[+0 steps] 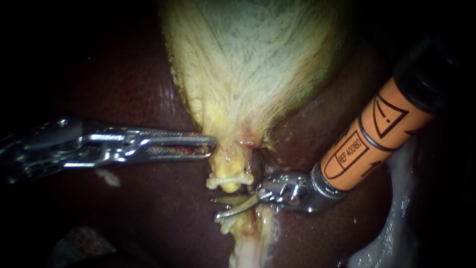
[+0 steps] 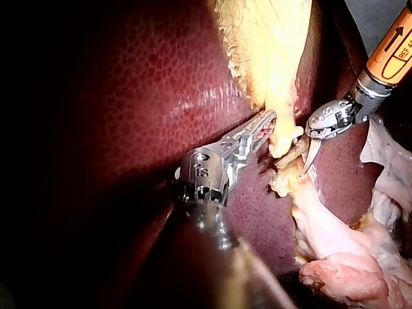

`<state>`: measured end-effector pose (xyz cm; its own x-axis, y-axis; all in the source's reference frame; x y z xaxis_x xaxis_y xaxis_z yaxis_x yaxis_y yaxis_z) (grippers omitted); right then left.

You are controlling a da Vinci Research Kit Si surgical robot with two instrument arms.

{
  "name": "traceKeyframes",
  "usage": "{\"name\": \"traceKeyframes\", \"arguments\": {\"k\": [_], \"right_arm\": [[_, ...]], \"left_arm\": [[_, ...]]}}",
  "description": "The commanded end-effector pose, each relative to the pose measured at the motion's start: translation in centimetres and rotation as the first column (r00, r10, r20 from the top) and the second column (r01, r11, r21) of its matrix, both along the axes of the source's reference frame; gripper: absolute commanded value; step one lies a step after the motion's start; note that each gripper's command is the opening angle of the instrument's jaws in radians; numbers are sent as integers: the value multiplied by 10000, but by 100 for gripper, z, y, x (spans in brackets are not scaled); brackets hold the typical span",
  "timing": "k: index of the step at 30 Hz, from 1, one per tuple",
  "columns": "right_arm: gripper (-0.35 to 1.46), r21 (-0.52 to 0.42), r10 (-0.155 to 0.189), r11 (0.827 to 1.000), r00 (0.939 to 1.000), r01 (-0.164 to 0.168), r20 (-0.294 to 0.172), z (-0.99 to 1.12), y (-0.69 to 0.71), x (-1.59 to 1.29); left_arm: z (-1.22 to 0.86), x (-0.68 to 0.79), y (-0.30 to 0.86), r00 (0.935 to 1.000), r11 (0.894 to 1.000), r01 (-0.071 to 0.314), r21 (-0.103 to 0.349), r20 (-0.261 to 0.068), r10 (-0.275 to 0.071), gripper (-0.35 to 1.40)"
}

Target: Go back from the cut left tube

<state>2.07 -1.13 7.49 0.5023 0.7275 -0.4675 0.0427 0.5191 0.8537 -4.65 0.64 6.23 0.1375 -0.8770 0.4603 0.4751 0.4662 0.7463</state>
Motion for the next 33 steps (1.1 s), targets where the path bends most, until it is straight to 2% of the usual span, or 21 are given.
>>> {"name": "traceKeyframes", "arguments": {"k": [1,3,6,8,10,13,14,17,21,24,26,28,33], "right_arm": [[74,-5,-8,10000,10000,8,-7,-1,0,0],[86,-5,-24,10000,10000,24,-17,-3,-2,0],[114,-2,-72,10000,10000,72,-46,-10,-6,-1],[125,-350,-271,9990,9992,261,-289,-17,-10,-5],[125,-698,-548,9963,9969,507,-573,-23,-12,-10],[120,-1116,-993,9898,9901,881,-988,-36,-13,-21],[120,-1312,-996,9877,9895,856,-1044,-40,-11,-25],[131,-2208,-572,9747,9933,339,-999,-54,-3,-39],[143,-3517,22,9355,9962,-329,-872,-72,20,-65],[143,-4253,107,9038,9962,-468,-870,-82,39,-86],[143,-4556,173,8886,9965,-528,-817,-88,51,-99],[143,-5077,206,8597,9969,-562,-754,-93,65,-115],[143,-5808,450,8116,9979,-632,-459,-101,80,-137]], "left_arm": [[0,0,0,10000,10000,0,2,0,0,-35],[0,0,0,10000,10000,-2,2,2,2,-35],[1,1,1,10000,10000,-6,2,4,6,-35],[1,2,1,10000,10000,-9,2,6,9,-35],[2,2,1,10000,10000,-10,2,7,10,-35],[1,2,1,10000,10000,-11,2,7,11,-35],[1,2,1,10000,10000,-12,2,8,12,-35],[1,3,1,10000,10000,-14,2,9,14,-35],[2,3,1,10000,10000,-17,3,11,17,-35],[2,4,1,10000,10000,-18,4,12,18,-35],[2,4,2,10000,10000,-19,8,15,19,-35],[1,4,3,10000,10000,-22,15,19,22,-35],[-1,7,5,10000,10000,-29,36,32,29,-35]]}}
